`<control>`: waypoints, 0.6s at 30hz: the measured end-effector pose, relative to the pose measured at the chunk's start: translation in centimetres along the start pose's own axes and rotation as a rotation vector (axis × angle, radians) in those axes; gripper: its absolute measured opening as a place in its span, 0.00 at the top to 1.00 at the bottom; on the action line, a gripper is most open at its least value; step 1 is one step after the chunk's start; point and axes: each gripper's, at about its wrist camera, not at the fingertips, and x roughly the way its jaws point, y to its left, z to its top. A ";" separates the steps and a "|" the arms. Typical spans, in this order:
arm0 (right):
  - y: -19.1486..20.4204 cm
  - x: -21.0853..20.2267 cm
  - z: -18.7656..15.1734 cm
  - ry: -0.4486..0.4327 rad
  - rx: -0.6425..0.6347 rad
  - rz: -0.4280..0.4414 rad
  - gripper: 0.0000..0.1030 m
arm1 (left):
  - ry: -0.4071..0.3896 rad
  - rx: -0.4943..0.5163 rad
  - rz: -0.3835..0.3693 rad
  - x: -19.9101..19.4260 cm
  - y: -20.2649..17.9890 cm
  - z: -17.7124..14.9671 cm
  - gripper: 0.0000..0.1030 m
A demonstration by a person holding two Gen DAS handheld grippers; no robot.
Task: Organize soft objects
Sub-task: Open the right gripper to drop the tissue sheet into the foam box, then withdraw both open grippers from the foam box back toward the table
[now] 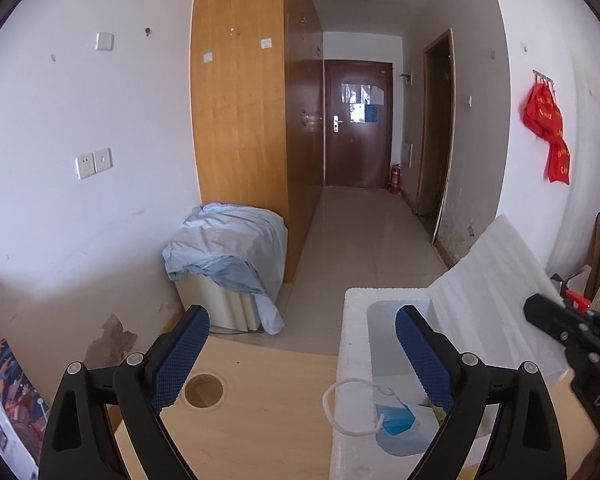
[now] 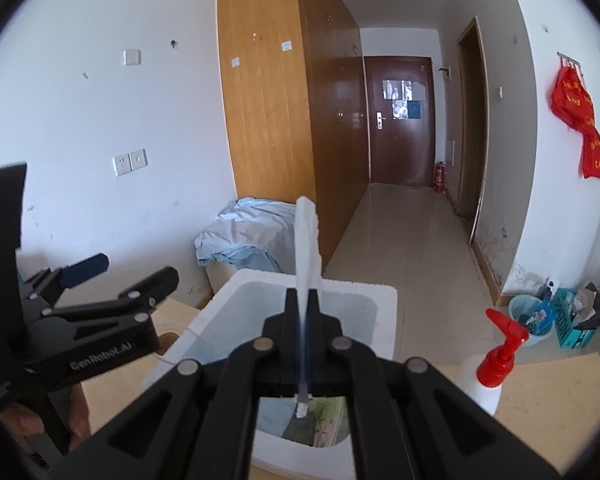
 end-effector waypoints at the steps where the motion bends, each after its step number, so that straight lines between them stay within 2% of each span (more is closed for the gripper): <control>1: 0.0 0.1 0.0 -0.002 -0.002 -0.004 0.96 | -0.001 -0.003 -0.002 0.0 0.1 0.0 0.08; 4: 0.1 0.3 -0.1 0.011 -0.010 -0.016 0.96 | 0.003 -0.003 0.003 0.1 0.0 0.1 0.08; 6: 0.1 0.4 -0.1 0.018 -0.008 -0.020 0.86 | 0.007 -0.008 0.001 0.2 0.1 0.1 0.08; 7: 0.1 0.5 -0.1 0.022 -0.009 -0.019 0.70 | 0.007 -0.009 0.004 0.2 0.1 0.1 0.08; 8: 0.1 0.4 -0.2 0.019 -0.008 -0.026 0.46 | 0.006 -0.008 0.005 0.1 0.1 0.1 0.08; 10: 0.2 -0.2 -0.2 -0.012 -0.012 -0.055 0.24 | 0.004 -0.010 0.008 0.0 0.2 0.1 0.08; 14: 0.7 -0.9 0.0 -0.041 -0.034 -0.060 0.21 | 0.010 -0.019 0.006 0.2 0.1 0.2 0.08; 18: 0.9 -0.7 0.0 -0.030 -0.042 -0.058 0.21 | 0.009 -0.021 0.009 0.1 0.1 0.2 0.08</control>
